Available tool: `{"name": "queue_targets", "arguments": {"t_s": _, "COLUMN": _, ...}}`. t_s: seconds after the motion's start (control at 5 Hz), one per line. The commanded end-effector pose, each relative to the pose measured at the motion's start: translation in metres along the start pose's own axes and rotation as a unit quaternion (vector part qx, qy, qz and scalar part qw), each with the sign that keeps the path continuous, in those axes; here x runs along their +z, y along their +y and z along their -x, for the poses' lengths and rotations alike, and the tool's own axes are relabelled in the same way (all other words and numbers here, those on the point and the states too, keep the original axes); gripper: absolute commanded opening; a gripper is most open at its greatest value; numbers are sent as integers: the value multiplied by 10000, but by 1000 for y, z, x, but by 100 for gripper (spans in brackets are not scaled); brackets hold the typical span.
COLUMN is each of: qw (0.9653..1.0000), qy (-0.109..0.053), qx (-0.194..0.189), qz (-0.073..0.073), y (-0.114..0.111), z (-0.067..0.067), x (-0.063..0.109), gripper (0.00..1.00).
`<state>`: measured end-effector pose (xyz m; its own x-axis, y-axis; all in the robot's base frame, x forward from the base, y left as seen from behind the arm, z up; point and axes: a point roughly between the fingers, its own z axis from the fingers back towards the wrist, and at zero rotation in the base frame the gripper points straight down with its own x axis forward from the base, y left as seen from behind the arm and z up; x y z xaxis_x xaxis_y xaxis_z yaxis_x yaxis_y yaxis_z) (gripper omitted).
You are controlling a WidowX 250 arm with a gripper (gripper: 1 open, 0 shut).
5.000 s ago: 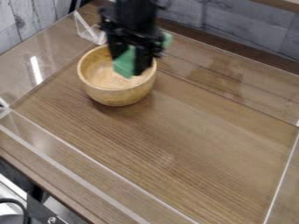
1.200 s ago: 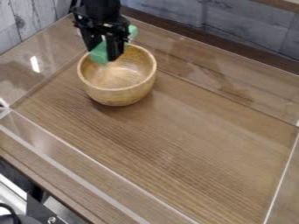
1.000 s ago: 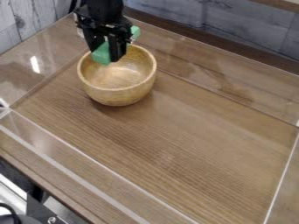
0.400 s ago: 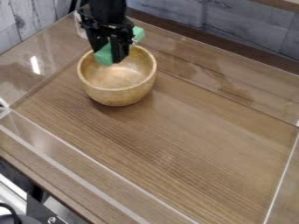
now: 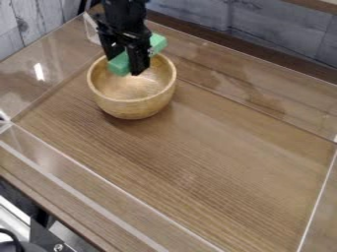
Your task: Put green object into wooden bowl
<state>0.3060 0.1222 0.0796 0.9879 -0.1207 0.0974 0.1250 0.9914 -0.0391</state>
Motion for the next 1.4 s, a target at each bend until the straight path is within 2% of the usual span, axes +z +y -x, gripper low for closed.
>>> {"name": "queue_targets", "arguments": {"t_s": 0.0, "qw": 9998, "qy": -187, "qx": 56, "qz": -34, "y": 6, "z": 2, "x": 10, "gripper": 100}}
{"name": "queue_targets", "arguments": {"t_s": 0.2, "qw": 9998, "qy": -183, "qx": 101, "qz": 64, "y": 8, "z": 9, "x": 10, "gripper": 100}}
{"name": "queue_targets", "arguments": {"t_s": 0.6, "qw": 9991, "qy": -188, "qx": 348, "qz": 171, "y": 21, "z": 10, "x": 0, "gripper": 100}}
{"name": "queue_targets", "arguments": {"t_s": 0.8, "qw": 9979, "qy": -194, "qx": 592, "qz": 152, "y": 22, "z": 10, "x": -3, "gripper": 0}}
{"name": "queue_targets", "arguments": {"t_s": 1.0, "qw": 9957, "qy": -280, "qx": 867, "qz": 167, "y": 20, "z": 8, "x": 6, "gripper": 100}}
{"name": "queue_targets", "arguments": {"t_s": 1.2, "qw": 9937, "qy": -344, "qx": 1048, "qz": 193, "y": 24, "z": 9, "x": 8, "gripper": 100}}
